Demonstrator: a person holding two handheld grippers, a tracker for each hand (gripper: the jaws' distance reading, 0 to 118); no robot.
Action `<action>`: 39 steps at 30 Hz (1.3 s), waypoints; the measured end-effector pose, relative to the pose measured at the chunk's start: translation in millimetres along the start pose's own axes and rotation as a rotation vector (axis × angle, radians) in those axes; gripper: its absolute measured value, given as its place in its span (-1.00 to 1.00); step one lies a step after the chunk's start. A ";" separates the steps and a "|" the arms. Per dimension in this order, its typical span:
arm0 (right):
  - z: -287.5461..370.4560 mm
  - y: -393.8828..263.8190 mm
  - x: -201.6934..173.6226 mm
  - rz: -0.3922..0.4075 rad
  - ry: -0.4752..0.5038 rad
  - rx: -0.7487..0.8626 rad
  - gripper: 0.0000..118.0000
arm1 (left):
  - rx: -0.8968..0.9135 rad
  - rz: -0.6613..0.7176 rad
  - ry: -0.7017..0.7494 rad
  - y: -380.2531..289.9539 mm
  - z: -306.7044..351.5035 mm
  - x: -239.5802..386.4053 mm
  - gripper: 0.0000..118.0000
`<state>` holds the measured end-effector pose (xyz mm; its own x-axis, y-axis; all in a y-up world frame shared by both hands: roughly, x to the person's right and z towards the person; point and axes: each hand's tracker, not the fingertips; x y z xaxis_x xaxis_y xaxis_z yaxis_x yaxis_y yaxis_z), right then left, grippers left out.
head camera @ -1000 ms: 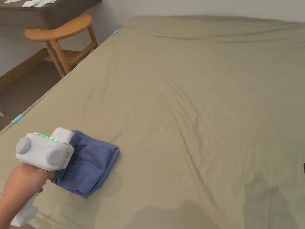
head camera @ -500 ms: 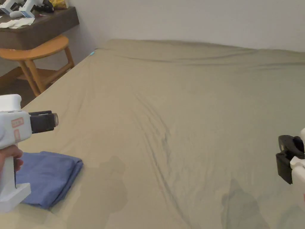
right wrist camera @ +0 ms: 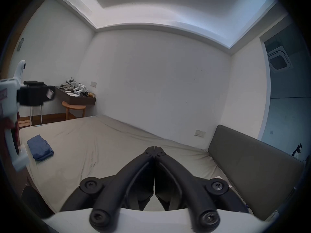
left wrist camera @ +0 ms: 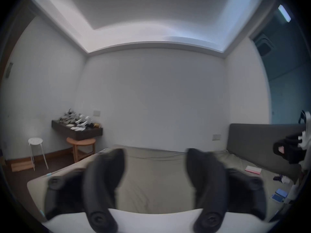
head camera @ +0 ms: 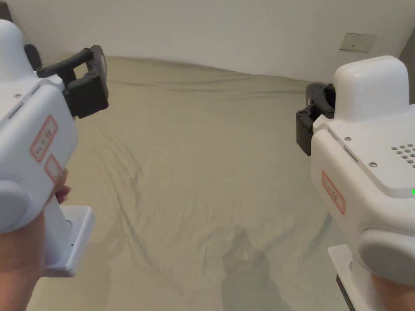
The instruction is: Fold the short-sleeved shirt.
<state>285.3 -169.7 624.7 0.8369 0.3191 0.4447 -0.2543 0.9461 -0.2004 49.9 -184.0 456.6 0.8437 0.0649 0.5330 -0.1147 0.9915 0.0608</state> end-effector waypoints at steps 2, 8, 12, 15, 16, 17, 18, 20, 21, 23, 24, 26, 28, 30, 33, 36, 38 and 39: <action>9.4 -0.5 -0.3 -0.005 -0.002 0.020 -0.97 | 0.006 -0.047 -0.026 -2.8 8.8 32.6 -0.58; 33.7 -21.7 -1.9 -0.044 -0.009 0.045 -0.97 | -0.021 -0.072 -0.061 -21.1 25.9 82.3 -1.00; 35.7 -34.1 0.2 -0.039 -0.029 0.011 -0.97 | -0.053 -0.145 -0.090 -34.1 32.9 94.8 -1.00; 36.9 -40.7 2.9 -0.088 -0.026 0.007 -0.97 | -0.066 -0.156 -0.095 -41.0 38.0 96.6 -1.00; 36.7 -42.6 2.9 -0.086 -0.033 0.007 -0.97 | -0.065 -0.155 -0.098 -42.2 40.8 97.3 -1.00; 36.3 -44.4 3.4 -0.082 -0.038 0.005 -0.97 | -0.063 -0.150 -0.105 -43.8 43.3 96.1 -1.00; 36.1 -45.6 3.4 -0.077 -0.041 0.004 -0.97 | -0.047 -0.141 -0.117 -45.6 46.4 94.9 -1.00; 35.5 -47.0 3.7 -0.073 -0.039 -0.002 -0.97 | -0.034 -0.167 -0.082 -48.7 50.8 96.2 -1.00; 34.9 -48.1 4.1 -0.075 -0.036 -0.005 -0.97 | -0.045 -0.186 -0.074 -50.2 49.7 96.4 -1.00; 34.2 -51.0 2.3 -0.074 -0.033 -0.003 -0.97 | -0.068 -0.188 -0.081 -52.2 45.0 94.4 -1.00; 34.0 -51.8 1.1 -0.071 -0.034 -0.001 -0.97 | -0.079 -0.183 -0.082 -51.6 44.2 95.3 -1.00; 33.7 -52.7 -0.9 -0.059 -0.035 0.003 -0.97 | -0.081 -0.173 -0.069 -50.3 43.4 95.3 -1.00; 33.3 -52.8 -2.1 -0.056 -0.029 0.006 -0.97 | -0.074 -0.173 -0.057 -47.3 44.0 95.8 -1.00; 33.3 -53.2 -2.4 -0.057 -0.027 0.009 -0.97 | -0.071 -0.181 -0.051 -45.7 42.1 96.6 -1.00; 33.4 -54.2 -1.5 -0.066 -0.029 0.015 -0.97 | -0.070 -0.197 -0.042 -45.4 41.0 98.2 -1.00; 32.3 -55.8 -0.4 -0.067 -0.031 0.015 -0.97 | -0.069 -0.204 -0.041 -46.4 40.2 100.3 -1.00; 31.7 -57.6 0.4 -0.066 -0.033 0.015 -0.97 | -0.066 -0.208 -0.040 -47.7 38.7 102.3 -1.00; 31.3 -58.1 0.5 -0.065 -0.032 0.013 -0.97 | -0.066 -0.209 -0.040 -48.0 37.8 103.1 -1.00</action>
<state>285.3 -222.8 663.9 0.8361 0.2579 0.4841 -0.2058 0.9656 -0.1590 122.6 -229.2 540.5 0.8236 -0.1460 0.5481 0.0960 0.9882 0.1190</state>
